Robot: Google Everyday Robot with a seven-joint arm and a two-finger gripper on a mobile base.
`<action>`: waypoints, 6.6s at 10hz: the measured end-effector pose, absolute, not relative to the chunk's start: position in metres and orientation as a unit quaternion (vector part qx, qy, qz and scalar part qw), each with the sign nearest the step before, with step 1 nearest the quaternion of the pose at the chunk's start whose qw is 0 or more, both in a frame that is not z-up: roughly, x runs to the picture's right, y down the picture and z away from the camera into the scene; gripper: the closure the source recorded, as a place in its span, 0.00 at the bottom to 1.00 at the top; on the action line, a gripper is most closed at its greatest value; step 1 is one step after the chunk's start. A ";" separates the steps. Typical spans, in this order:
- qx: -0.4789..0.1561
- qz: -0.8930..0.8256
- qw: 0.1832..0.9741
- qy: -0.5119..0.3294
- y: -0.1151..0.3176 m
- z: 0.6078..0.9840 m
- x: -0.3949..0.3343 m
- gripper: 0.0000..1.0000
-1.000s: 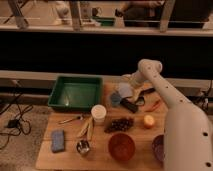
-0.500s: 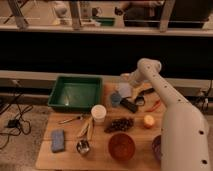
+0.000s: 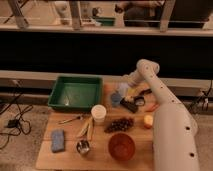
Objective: Wipe table surface with towel
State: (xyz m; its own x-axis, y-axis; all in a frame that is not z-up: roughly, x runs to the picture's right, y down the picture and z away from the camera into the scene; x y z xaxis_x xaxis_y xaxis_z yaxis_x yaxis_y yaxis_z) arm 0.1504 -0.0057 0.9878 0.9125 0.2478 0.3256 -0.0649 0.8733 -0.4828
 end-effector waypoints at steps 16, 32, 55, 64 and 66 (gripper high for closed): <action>-0.238 0.086 0.948 -0.192 -0.005 0.988 0.151 0.26; -0.238 0.086 0.948 -0.192 -0.005 0.988 0.150 0.26; -0.237 0.086 0.949 -0.190 -0.006 0.988 0.150 0.26; -0.250 0.084 0.950 -0.170 0.001 0.997 0.151 0.26; -0.256 0.084 0.949 -0.162 0.004 1.001 0.154 0.26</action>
State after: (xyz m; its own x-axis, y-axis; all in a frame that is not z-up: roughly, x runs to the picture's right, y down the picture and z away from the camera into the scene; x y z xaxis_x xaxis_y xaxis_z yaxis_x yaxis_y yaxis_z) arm 0.1537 0.0044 1.0008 0.9338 0.2416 0.2640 -0.0760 0.8547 -0.5135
